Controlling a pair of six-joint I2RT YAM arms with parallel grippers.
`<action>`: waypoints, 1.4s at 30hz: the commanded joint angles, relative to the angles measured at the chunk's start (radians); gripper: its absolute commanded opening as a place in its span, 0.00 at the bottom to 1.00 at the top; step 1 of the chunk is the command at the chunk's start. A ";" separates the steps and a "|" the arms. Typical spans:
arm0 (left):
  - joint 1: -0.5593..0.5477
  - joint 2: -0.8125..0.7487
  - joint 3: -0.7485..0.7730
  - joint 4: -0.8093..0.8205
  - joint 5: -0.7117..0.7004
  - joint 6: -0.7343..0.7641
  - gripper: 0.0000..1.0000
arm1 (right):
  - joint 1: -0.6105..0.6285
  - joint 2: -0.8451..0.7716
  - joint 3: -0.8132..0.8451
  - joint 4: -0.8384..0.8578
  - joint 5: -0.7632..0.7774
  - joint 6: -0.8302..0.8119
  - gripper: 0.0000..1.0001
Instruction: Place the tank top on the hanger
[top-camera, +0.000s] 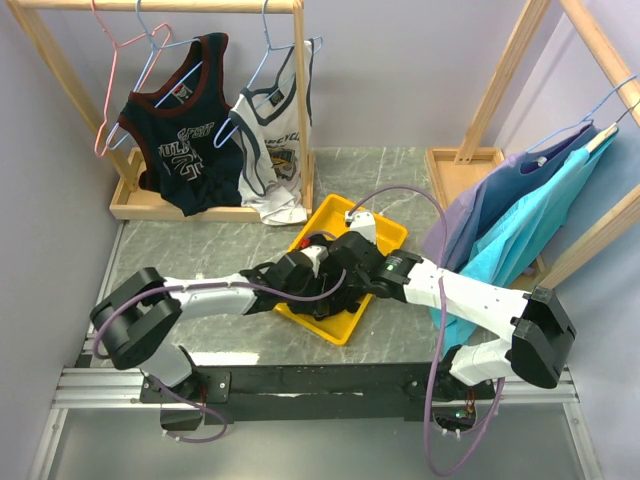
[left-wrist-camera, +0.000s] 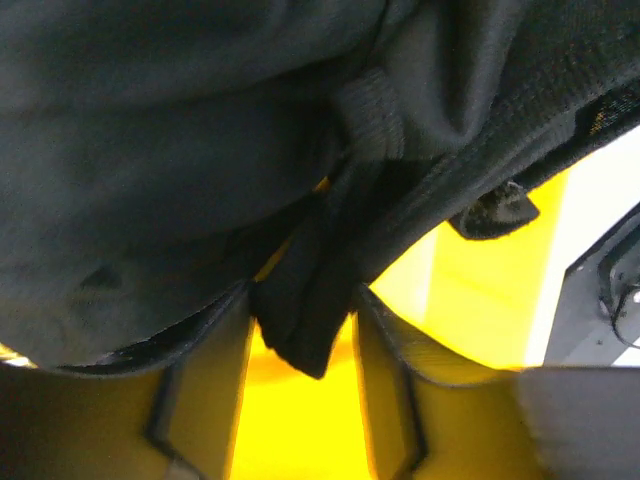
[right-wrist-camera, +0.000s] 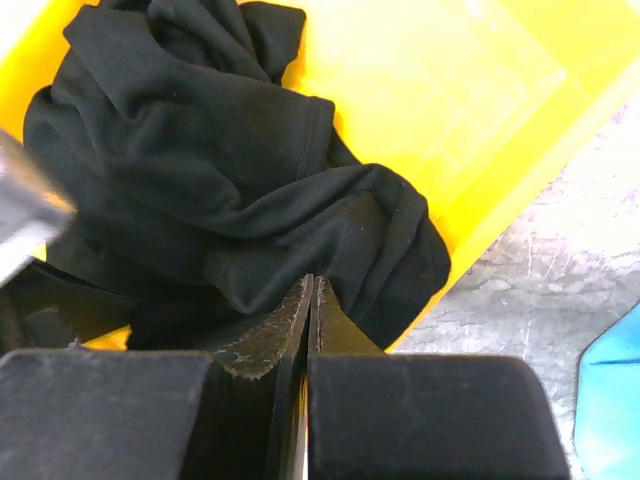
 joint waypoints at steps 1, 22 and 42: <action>-0.015 0.048 0.053 0.072 -0.015 0.000 0.39 | -0.016 -0.005 0.037 0.016 0.021 -0.010 0.00; -0.001 -0.334 0.721 -0.423 -0.751 0.185 0.01 | -0.041 -0.022 0.719 -0.116 -0.009 -0.289 0.00; 0.026 -0.311 1.082 -0.264 -0.898 0.526 0.01 | -0.117 0.113 1.132 -0.181 -0.057 -0.435 0.00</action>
